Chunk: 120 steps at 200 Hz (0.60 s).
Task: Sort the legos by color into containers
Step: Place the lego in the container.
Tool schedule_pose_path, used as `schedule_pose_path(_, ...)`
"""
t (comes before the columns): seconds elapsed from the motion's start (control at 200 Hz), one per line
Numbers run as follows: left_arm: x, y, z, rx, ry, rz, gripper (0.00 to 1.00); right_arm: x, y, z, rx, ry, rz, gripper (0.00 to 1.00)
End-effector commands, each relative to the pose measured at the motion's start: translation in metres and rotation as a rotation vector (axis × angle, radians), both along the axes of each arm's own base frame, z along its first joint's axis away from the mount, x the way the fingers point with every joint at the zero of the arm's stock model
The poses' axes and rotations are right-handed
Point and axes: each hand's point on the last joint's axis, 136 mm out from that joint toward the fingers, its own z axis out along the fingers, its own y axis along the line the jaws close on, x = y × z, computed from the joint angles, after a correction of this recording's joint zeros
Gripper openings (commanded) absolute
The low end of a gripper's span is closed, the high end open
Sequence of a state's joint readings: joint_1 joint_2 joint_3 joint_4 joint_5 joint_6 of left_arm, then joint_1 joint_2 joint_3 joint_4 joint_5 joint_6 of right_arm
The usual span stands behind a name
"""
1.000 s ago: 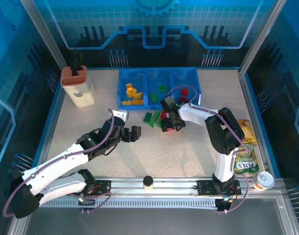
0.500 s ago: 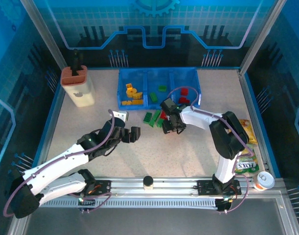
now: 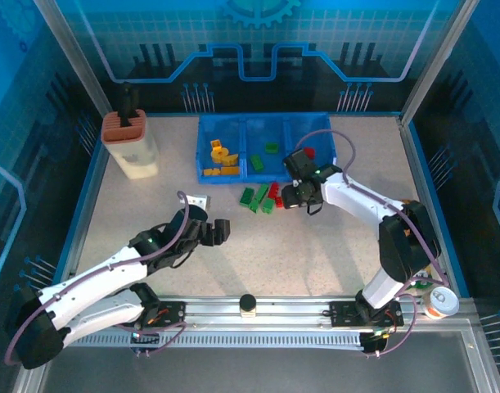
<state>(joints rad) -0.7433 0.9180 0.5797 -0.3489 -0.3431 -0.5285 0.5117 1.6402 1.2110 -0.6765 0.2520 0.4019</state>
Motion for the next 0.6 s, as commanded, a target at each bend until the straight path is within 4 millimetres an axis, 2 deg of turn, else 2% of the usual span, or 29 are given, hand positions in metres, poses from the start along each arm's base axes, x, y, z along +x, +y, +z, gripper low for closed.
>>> schedule_pose_path(0.0, -0.003, -0.002, -0.010, -0.051, 0.024, 0.022, 0.86, 0.023, -0.009, 0.022, 0.037, -0.046, -0.025, 0.56)
schedule_pose_path(0.32, -0.009, -0.003, -0.019, -0.072, 0.058, 0.028, 0.85, 0.096, -0.038, 0.046, 0.036, -0.078, -0.116, 0.56)
schedule_pose_path(0.595, -0.010, -0.002, -0.018, -0.075, 0.051, 0.030, 0.84, 0.134, -0.043, 0.046, 0.068, -0.069, -0.146, 0.58)
